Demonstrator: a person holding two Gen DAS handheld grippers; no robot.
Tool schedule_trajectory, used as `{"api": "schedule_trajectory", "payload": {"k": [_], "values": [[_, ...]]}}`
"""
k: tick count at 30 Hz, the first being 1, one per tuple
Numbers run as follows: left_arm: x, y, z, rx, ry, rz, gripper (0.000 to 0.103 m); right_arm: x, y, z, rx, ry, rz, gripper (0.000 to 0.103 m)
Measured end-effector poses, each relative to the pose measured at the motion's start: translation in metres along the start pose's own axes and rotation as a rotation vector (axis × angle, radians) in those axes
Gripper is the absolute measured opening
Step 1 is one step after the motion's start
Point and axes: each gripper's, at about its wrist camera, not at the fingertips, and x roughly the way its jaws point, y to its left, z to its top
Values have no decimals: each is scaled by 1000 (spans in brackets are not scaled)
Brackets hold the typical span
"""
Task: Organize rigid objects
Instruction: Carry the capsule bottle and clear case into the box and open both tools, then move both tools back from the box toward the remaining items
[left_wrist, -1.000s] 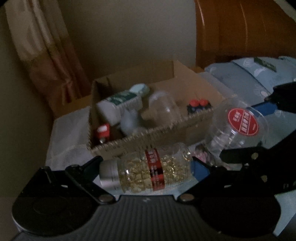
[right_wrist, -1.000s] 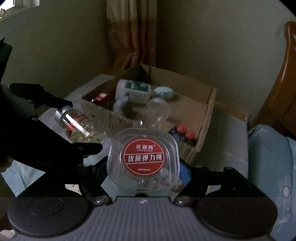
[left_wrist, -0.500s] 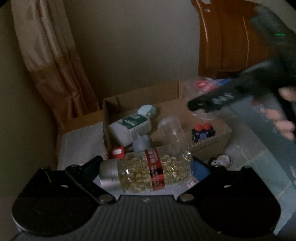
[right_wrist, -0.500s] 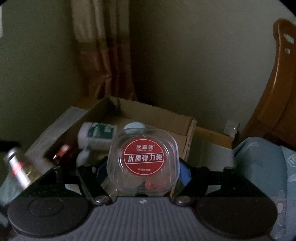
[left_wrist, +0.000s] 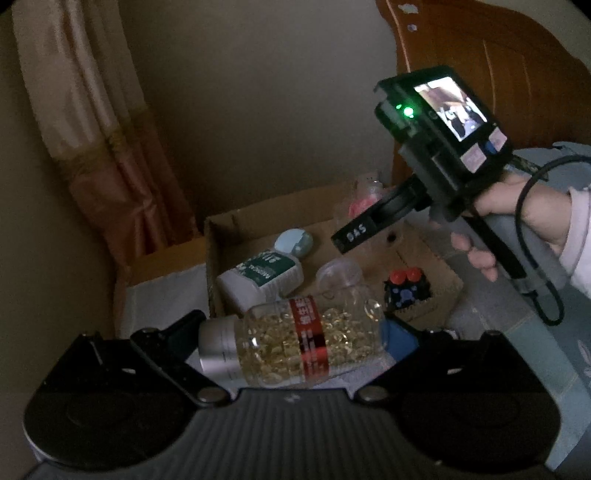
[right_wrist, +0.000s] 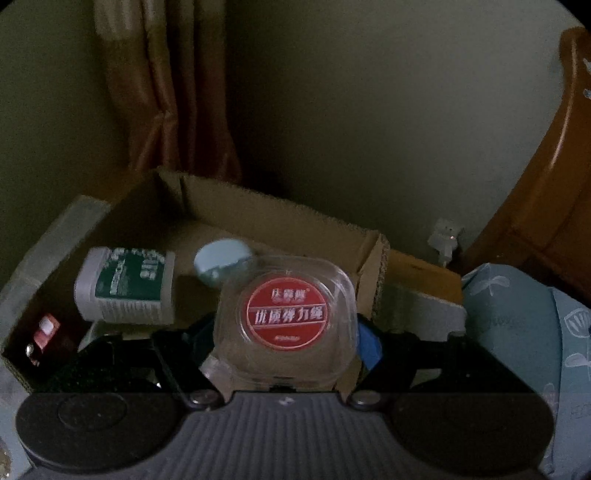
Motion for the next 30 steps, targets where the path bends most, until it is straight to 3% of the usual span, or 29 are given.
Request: {"api": "schedule_trajectory", "payload": {"k": [4,13,17,20,27,30], "values": [[4,0,5,9,8,-10,97,-12,-2,-2,3,-24,37,94],[35,15,27,-28,71,-38,98,-39,-20,-21,15,-39,71,95],[56,19,49,-51,73,-22,98,-53,-32,-41,25,-25,93,95],[76,17,61,-69,117,-42,98,-60,-34,-59,41,4,128,95],[103,3,68,-113,151,-84,98,-72,-23,-100,57,47,153,95],[109,-3,70,-132,154,-58,98,-73,-17,-116,77,50,168,95]]}}
